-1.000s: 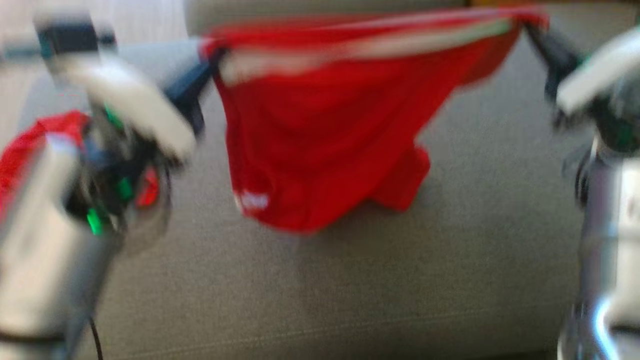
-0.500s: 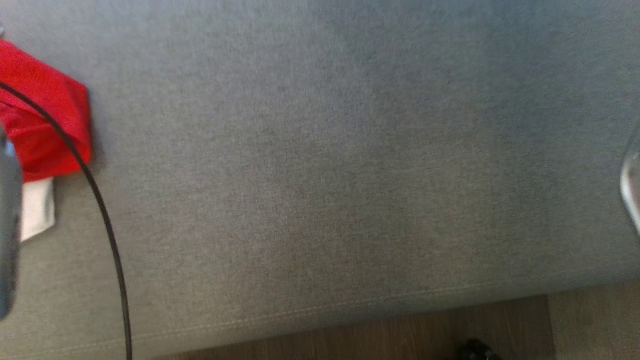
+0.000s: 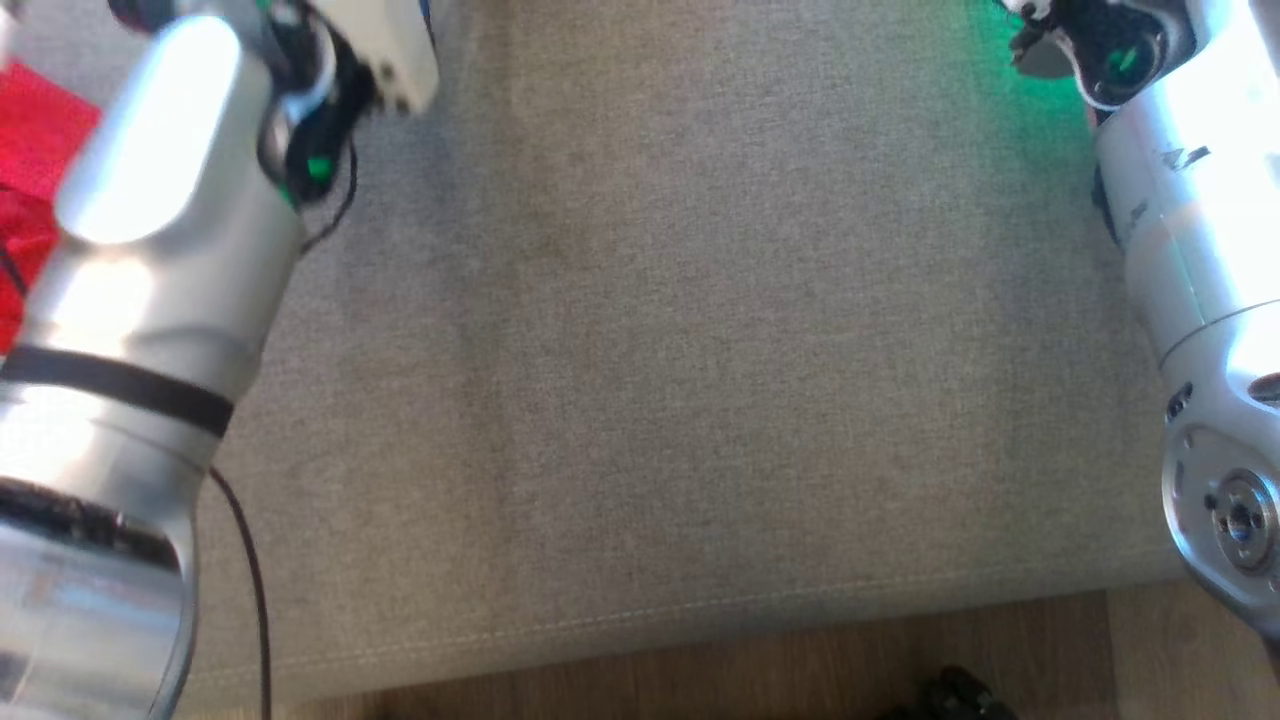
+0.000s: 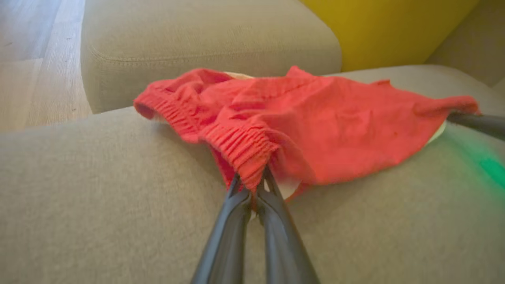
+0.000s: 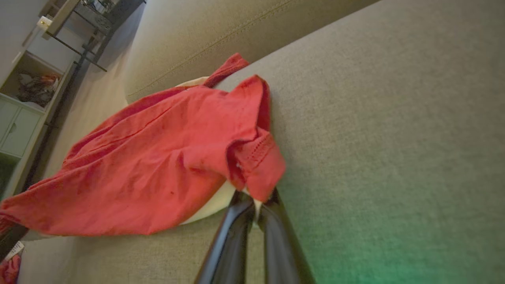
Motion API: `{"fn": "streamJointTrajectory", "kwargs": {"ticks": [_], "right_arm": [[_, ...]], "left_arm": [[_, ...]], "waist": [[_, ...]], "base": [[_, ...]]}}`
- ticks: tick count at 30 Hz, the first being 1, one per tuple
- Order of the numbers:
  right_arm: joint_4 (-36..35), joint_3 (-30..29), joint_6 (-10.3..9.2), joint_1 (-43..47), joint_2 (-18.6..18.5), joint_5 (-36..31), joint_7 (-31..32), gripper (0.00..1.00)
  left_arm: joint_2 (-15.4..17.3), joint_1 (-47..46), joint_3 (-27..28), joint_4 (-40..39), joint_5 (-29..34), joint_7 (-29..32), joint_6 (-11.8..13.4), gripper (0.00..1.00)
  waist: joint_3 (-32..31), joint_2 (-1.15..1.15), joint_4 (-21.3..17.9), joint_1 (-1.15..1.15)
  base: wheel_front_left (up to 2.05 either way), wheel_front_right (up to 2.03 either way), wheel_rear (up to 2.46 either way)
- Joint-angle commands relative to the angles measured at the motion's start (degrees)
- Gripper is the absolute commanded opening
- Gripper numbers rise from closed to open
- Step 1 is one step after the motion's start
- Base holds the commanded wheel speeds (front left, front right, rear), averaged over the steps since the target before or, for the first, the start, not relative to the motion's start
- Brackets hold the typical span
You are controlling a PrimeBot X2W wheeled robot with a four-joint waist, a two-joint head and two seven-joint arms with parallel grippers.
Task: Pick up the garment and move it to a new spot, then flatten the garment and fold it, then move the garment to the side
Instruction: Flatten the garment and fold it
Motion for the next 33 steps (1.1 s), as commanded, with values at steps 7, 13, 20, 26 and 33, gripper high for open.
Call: {"fn": "streamJointTrajectory", "kwargs": {"ticks": [7,13,20,26,33], "right_arm": [[-0.3,4.4,-0.01,2.0,0.2,-0.4,4.1,0.00],[-0.3,8.5,-0.01,5.8,-3.1,-1.7,6.5,0.00],[-1.0,11.9,-0.01,10.4,-6.5,-0.6,10.3,0.00],[-2.5,14.7,-0.01,15.0,-9.5,1.8,15.7,0.00],[-7.9,20.3,-0.01,22.4,-12.7,5.8,24.0,0.00]], "left_arm": [[3.8,4.2,-7.0,0.1,5.6,-1.3,-1.0,0.00],[4.8,8.8,-10.8,0.2,8.6,-3.8,-0.6,0.00],[5.4,13.4,-12.9,-0.1,10.5,-7.4,1.8,0.00],[5.7,17.5,-14.0,-0.6,10.6,-8.8,3.1,0.00],[5.6,24.0,-16.2,-2.5,9.7,-8.1,2.5,0.00]], "waist": [[-3.8,0.00,1.2,0.00],[-7.6,0.00,1.8,0.00],[-12.5,0.00,1.9,0.00],[-16.6,0.00,1.7,0.00],[-21.2,0.00,1.3,0.00]], "base": [[0.00,0.00,0.00],[0.00,0.00,0.00],[0.00,0.00,0.00],[0.00,0.00,0.00],[0.00,0.00,0.00]]}}
